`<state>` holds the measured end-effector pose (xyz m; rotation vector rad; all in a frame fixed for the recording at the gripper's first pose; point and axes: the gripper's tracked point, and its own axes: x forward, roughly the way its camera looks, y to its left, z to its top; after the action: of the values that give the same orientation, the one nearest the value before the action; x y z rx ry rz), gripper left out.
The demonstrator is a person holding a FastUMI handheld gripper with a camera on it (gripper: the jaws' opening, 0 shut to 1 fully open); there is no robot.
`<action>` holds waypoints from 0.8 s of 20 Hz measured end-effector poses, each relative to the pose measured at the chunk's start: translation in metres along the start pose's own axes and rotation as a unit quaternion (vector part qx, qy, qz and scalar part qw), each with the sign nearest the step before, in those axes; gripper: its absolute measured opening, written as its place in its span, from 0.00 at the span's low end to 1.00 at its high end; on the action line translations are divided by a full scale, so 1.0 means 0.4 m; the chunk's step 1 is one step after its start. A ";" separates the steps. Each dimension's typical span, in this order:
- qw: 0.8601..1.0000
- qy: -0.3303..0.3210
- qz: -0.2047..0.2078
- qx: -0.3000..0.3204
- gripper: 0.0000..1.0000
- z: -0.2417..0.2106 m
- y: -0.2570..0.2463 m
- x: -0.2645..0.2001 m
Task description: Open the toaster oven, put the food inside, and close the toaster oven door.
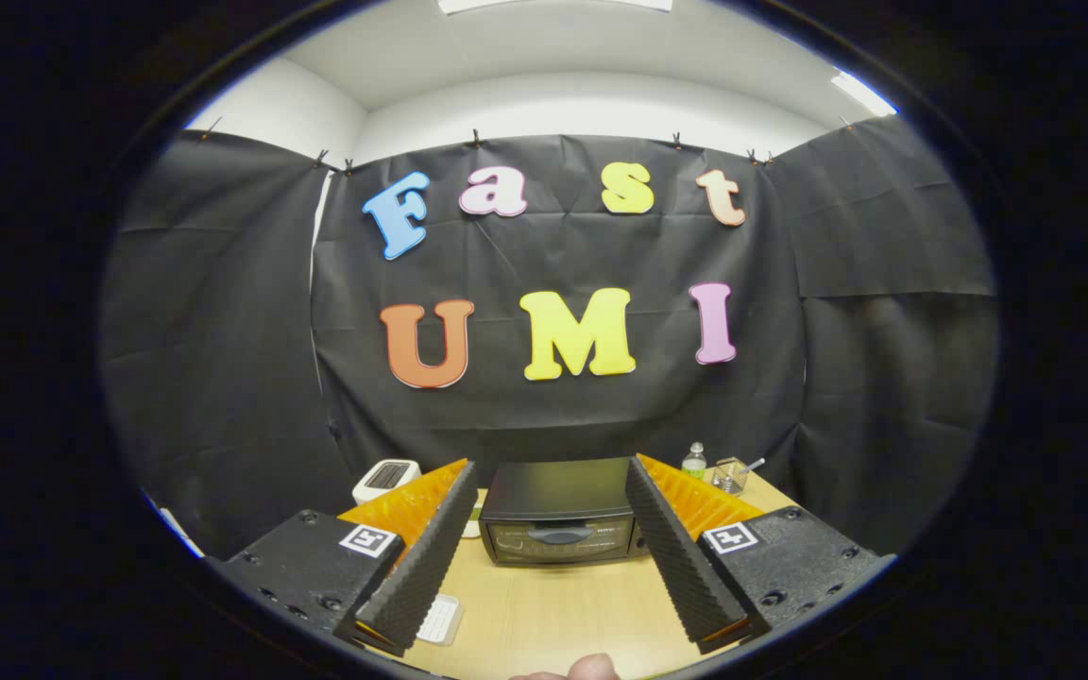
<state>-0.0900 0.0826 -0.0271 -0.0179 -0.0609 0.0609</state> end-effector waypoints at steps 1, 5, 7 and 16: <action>1.000 0.001 0.000 0.000 1.00 -0.002 -0.001 0.005; 1.000 0.005 0.002 0.000 1.00 -0.004 -0.003 0.013; 1.000 0.007 0.004 0.000 1.00 -0.008 -0.002 0.013; 1.000 -0.003 0.007 0.004 1.00 -0.002 0.002 0.006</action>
<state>-0.0875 0.0836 -0.0279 -0.0093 -0.0658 0.0747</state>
